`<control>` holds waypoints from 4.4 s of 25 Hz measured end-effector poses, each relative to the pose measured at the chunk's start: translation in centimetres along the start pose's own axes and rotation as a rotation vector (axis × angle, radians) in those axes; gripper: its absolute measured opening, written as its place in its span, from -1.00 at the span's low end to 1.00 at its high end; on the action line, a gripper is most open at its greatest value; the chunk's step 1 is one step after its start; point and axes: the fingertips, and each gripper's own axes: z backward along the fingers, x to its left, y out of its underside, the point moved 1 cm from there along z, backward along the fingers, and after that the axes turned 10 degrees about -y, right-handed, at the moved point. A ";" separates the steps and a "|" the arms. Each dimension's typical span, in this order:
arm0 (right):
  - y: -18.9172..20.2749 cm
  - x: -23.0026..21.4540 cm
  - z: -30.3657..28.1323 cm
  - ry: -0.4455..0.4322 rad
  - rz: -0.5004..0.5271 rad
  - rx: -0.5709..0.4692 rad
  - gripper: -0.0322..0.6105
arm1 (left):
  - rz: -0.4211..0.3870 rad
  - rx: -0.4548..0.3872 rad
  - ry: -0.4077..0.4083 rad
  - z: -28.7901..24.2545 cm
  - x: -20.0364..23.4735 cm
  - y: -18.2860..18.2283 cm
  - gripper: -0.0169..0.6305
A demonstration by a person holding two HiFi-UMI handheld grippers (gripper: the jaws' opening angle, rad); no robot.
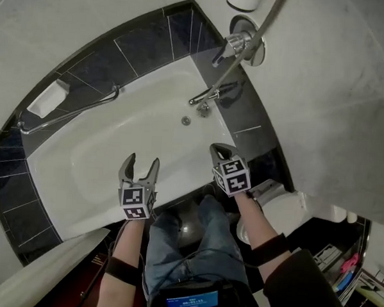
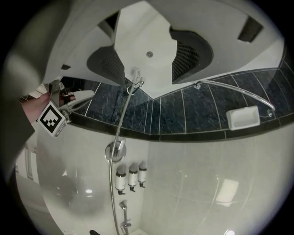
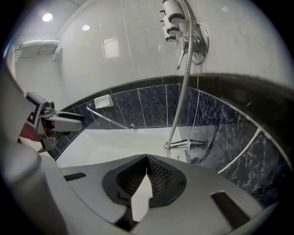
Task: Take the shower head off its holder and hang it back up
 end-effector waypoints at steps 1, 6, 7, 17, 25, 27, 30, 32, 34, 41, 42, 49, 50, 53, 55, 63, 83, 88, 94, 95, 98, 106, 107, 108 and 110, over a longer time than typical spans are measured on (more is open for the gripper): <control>0.9 -1.1 -1.1 0.007 -0.008 0.000 -0.83 | -0.002 0.007 0.016 -1.8 -1.1 1.0 0.07; 5.3 -6.1 -5.9 0.049 -0.053 -0.013 -0.83 | 0.001 0.036 0.121 -10.3 -6.5 5.7 0.24; 5.9 -6.9 -6.9 0.052 -0.058 -0.016 -0.83 | -0.002 0.037 0.138 -12.0 -7.5 6.6 0.24; 12.2 -13.2 -14.0 0.087 -0.085 -0.067 -0.83 | 0.012 0.057 0.209 -28.4 -15.3 14.5 0.27; 14.4 -14.6 -15.9 0.096 -0.085 -0.127 -0.83 | 0.015 0.051 0.212 -37.2 -18.7 17.4 0.27; 14.7 -15.0 -16.3 0.097 -0.082 -0.135 -0.83 | 0.032 0.045 0.208 -38.8 -19.2 17.5 0.27; 15.0 -15.4 -16.7 0.094 -0.082 -0.149 -0.83 | 0.028 0.034 0.212 -40.7 -20.0 17.9 0.27; 15.1 -15.6 -16.9 0.091 -0.078 -0.160 -0.83 | 0.020 0.023 0.217 -41.9 -20.5 18.0 0.27; 15.1 -15.8 -17.1 0.090 -0.072 -0.168 -0.83 | 0.015 0.012 0.223 -42.9 -21.0 17.9 0.27; 16.3 -16.8 -17.9 0.095 -0.073 -0.169 -0.83 | 0.003 -0.014 0.226 -44.8 -21.7 17.8 0.25; 16.6 -16.8 -17.9 0.096 -0.075 -0.167 -0.83 | -0.001 -0.018 0.227 -45.0 -21.8 17.8 0.24; 17.5 -17.5 -17.8 0.104 -0.081 -0.160 -0.83 | -0.022 -0.054 0.211 -45.7 -22.0 16.9 -0.10; 17.6 -17.6 -17.8 0.106 -0.083 -0.160 -0.83 | -0.027 -0.059 0.209 -45.7 -22.1 16.8 -0.17; 17.9 -17.7 -17.8 0.108 -0.087 -0.156 -0.83 | -0.047 -0.071 0.180 -45.8 -21.8 16.4 -0.56; 18.2 -17.7 -17.8 0.107 -0.086 -0.154 -0.83 | -0.057 -0.074 0.161 -45.8 -21.6 16.4 -0.72; 18.4 -16.6 -17.8 0.097 -0.089 -0.139 -0.83 | -0.075 -0.056 0.150 -44.6 -20.4 16.9 -0.74; 7.6 3.0 -14.2 -0.124 0.035 -0.075 -0.83 | -0.081 0.155 -0.153 -20.3 3.4 20.3 -0.75; 3.7 9.5 -11.5 -0.176 0.091 -0.067 -0.83 | -0.108 0.174 -0.266 -11.1 10.7 17.3 -0.75; -3.7 17.3 -6.7 -0.251 0.168 -0.082 -0.83 | -0.110 0.141 -0.390 -0.3 18.0 9.6 -0.75; -5.2 18.4 -5.8 -0.262 0.186 -0.092 -0.83 | -0.108 0.129 -0.412 1.4 19.1 7.9 -0.75; -9.8 21.1 -3.2 -0.287 0.233 -0.128 -0.83 | -0.134 0.093 -0.481 6.4 22.3 2.9 -0.75; -21.0 25.3 3.4 -0.292 0.354 -0.221 -0.83 | -0.281 0.015 -0.613 18.4 28.8 -9.9 -0.76; -22.4 26.1 4.2 -0.298 0.368 -0.228 -0.83 | -0.305 0.007 -0.624 19.6 29.2 -11.5 -0.76; -23.7 26.9 5.0 -0.307 0.384 -0.233 -0.83 | -0.330 0.000 -0.633 20.8 29.6 -13.0 -0.76; -26.5 28.5 6.8 -0.322 0.413 -0.245 -0.83 | -0.370 -0.011 -0.645 22.8 30.2 -15.7 -0.76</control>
